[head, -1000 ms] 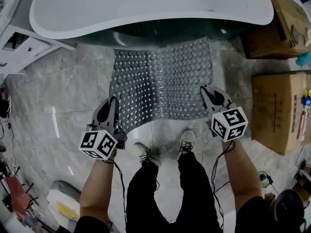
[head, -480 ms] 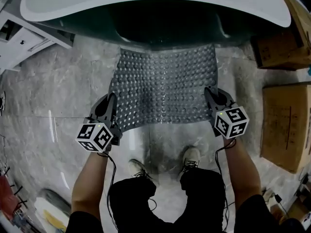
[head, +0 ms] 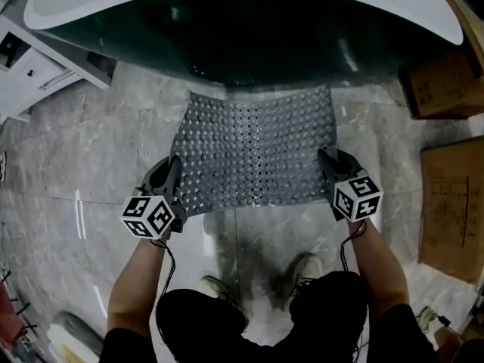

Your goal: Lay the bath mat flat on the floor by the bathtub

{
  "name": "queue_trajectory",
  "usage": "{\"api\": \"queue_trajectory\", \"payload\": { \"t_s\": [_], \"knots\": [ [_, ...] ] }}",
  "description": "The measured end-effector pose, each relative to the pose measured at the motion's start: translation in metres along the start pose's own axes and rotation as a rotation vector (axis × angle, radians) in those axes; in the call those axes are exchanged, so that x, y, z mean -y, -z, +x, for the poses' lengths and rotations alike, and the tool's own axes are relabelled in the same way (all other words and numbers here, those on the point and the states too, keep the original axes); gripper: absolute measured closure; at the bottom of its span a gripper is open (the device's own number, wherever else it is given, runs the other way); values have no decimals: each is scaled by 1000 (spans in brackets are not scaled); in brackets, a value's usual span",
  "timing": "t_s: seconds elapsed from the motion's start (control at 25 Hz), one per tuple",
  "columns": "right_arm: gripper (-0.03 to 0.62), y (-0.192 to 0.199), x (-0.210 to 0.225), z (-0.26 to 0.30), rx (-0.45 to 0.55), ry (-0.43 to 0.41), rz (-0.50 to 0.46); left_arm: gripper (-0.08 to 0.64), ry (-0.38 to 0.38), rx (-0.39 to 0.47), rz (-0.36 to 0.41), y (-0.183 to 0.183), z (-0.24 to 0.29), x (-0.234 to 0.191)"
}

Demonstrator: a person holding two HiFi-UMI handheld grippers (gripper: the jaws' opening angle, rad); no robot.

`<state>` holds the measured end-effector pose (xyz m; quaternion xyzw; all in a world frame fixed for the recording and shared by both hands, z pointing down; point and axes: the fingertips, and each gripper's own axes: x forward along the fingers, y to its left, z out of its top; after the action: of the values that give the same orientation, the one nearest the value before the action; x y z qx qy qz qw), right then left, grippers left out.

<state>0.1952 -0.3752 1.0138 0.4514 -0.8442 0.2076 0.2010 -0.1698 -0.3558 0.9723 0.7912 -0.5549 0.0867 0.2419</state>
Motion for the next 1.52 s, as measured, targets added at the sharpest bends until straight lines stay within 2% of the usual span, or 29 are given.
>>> {"api": "queue_trajectory", "payload": {
  "t_s": [0.48, 0.72, 0.92, 1.24, 1.52],
  "knots": [
    [558, 30, 23, 44, -29, 22, 4, 529, -24, 0, -23, 33, 35, -42],
    [558, 64, 44, 57, -87, 63, 55, 529, -63, -53, -31, 56, 44, -65],
    [558, 88, 64, 63, -137, 105, 93, 529, -128, -112, -35, 73, 56, -88],
    [558, 129, 88, 71, -236, 156, 83, 529, -220, -167, -5, 97, 61, -108],
    [557, 153, 107, 73, -292, 220, 93, 529, -308, -242, 66, 116, 55, -122]
  ]
}}
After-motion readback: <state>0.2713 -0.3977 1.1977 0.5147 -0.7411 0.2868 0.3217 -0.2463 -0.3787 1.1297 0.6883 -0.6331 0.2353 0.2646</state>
